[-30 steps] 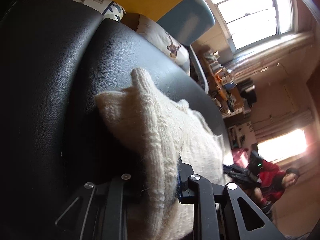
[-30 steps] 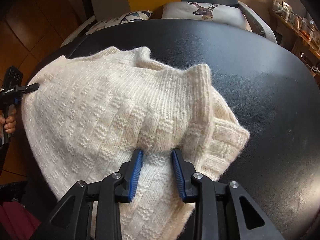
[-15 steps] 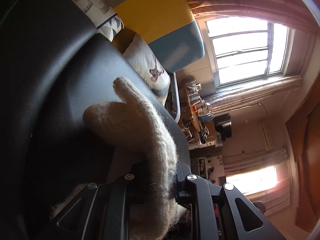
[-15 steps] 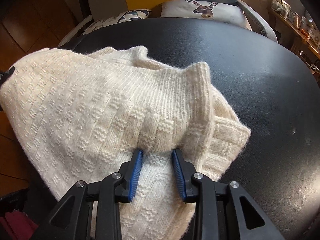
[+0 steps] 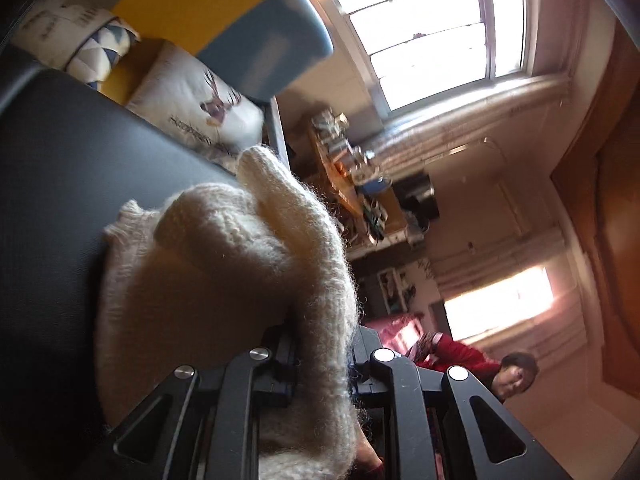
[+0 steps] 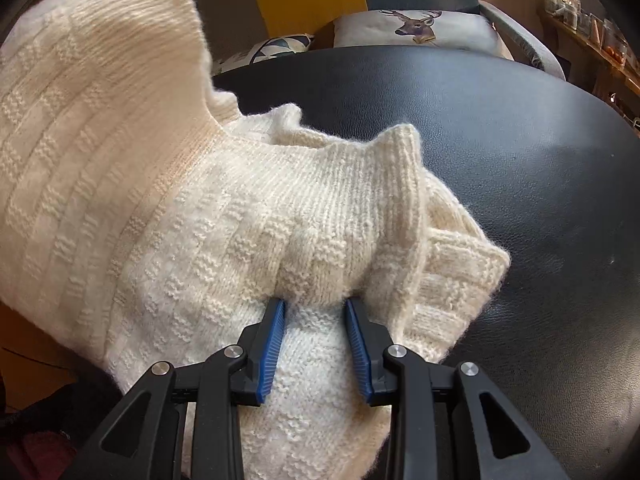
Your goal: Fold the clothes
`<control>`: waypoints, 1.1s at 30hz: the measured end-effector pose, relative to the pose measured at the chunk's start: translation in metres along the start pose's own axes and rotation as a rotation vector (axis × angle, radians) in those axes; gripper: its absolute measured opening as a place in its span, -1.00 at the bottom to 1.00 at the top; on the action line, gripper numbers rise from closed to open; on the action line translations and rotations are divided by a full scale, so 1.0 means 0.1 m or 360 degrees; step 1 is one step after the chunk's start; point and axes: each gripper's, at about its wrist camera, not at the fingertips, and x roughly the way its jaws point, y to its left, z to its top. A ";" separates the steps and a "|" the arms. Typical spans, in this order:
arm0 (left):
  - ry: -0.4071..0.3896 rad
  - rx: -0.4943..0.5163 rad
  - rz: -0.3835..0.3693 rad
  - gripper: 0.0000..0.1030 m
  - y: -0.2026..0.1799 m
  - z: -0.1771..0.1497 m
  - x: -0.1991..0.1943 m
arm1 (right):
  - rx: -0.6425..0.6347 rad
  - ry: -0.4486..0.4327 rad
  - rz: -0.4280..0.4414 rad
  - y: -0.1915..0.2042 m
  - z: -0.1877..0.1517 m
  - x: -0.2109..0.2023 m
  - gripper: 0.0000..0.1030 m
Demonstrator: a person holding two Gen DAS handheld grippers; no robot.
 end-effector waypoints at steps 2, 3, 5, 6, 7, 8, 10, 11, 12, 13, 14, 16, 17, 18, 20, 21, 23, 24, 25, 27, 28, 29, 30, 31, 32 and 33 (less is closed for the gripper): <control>0.0091 0.0018 0.0032 -0.65 -0.05 -0.05 0.31 | 0.0017 -0.0026 0.0033 -0.06 -0.02 -0.01 -0.39; 0.0127 0.0023 0.0057 -0.65 -0.05 -0.09 0.45 | 0.0028 -0.0040 0.0051 0.03 -0.05 0.02 -0.39; 0.0191 0.0029 0.0114 -0.65 -0.03 -0.20 0.69 | 0.0050 -0.0069 0.0087 0.08 -0.08 0.04 -0.39; 0.0227 0.0035 0.0140 -0.65 0.00 -0.27 0.79 | 0.0058 -0.0081 0.0102 0.06 -0.09 0.04 -0.39; 0.0256 0.0037 0.0165 -0.65 0.03 -0.32 0.88 | 0.0066 -0.0092 0.0117 0.04 -0.09 0.03 -0.39; 0.0280 0.0037 0.0190 -0.65 0.05 -0.36 0.98 | 0.0073 -0.0104 0.0132 0.02 -0.10 0.03 -0.39; 0.0322 0.0006 0.0234 -0.65 0.12 -0.45 1.13 | 0.0089 -0.0128 0.0159 -0.02 -0.12 0.03 -0.39; 0.0329 -0.0003 0.0230 -0.64 0.13 -0.46 1.14 | 0.0084 -0.0143 0.0166 -0.03 -0.12 0.02 -0.39; 0.0326 -0.0007 0.0210 -0.62 0.11 -0.45 1.10 | 0.0074 -0.0164 0.0169 -0.04 -0.14 0.01 -0.39; 0.0324 -0.0011 0.0191 -0.60 0.10 -0.43 1.07 | 0.0065 -0.0184 0.0171 -0.04 -0.16 0.00 -0.39; 0.0321 -0.0014 0.0171 -0.54 0.08 -0.41 1.04 | 0.0055 -0.0204 0.0174 -0.05 -0.17 -0.02 -0.39; 0.0316 -0.0022 0.0132 -0.39 0.06 -0.38 0.97 | 0.0047 -0.0246 0.0192 -0.08 -0.21 -0.07 -0.40; 0.0314 -0.0026 0.0113 -0.24 0.04 -0.36 0.94 | 0.0060 -0.0262 0.0209 -0.11 -0.23 -0.10 -0.40; 0.0311 -0.0030 0.0093 -0.17 0.03 -0.35 0.91 | 0.0086 -0.0273 0.0227 -0.15 -0.26 -0.13 -0.40; 0.0306 -0.0037 0.0054 -0.02 0.00 -0.31 0.84 | 0.0121 -0.0293 0.0243 -0.22 -0.32 -0.22 -0.40; 0.0304 -0.0041 0.0035 0.01 -0.01 -0.30 0.81 | 0.0128 -0.0303 0.0242 -0.25 -0.36 -0.27 -0.40; 0.0299 -0.0048 -0.0004 0.13 -0.04 -0.26 0.74 | 0.0138 -0.0313 0.0208 -0.31 -0.45 -0.38 -0.40; 0.0296 -0.0052 -0.0024 0.16 -0.06 -0.25 0.71 | 0.0147 -0.0308 0.0183 -0.34 -0.50 -0.44 -0.39; 0.0290 -0.0047 -0.0024 0.21 -0.02 -0.26 0.62 | 0.0155 -0.0303 0.0158 -0.37 -0.55 -0.50 -0.34; 0.0272 -0.0025 0.0001 0.22 0.11 -0.31 0.37 | 0.0166 -0.0303 0.0147 -0.43 -0.66 -0.64 -0.33; 0.0264 -0.0014 0.0013 0.22 0.17 -0.33 0.25 | 0.0170 -0.0305 0.0150 -0.46 -0.71 -0.73 -0.33; 0.0266 -0.0020 0.0015 0.23 0.27 -0.38 0.12 | 0.0174 -0.0308 0.0152 -0.49 -0.76 -0.82 -0.33; 0.0272 -0.0047 -0.0001 0.23 0.38 -0.45 0.00 | 0.0167 -0.0333 0.0151 -0.49 -0.76 -0.92 -0.33; 0.0277 -0.0080 -0.0025 0.23 0.49 -0.53 -0.11 | 0.0154 -0.0385 0.0163 -0.48 -0.74 -1.05 -0.33; 0.0282 -0.0113 -0.0048 0.28 0.61 -0.60 -0.22 | 0.0133 -0.0456 0.0199 -0.42 -0.65 -1.17 -0.32; 0.0286 -0.0154 -0.0070 0.31 0.71 -0.69 -0.31 | 0.0111 -0.0534 0.0244 -0.35 -0.57 -1.31 -0.31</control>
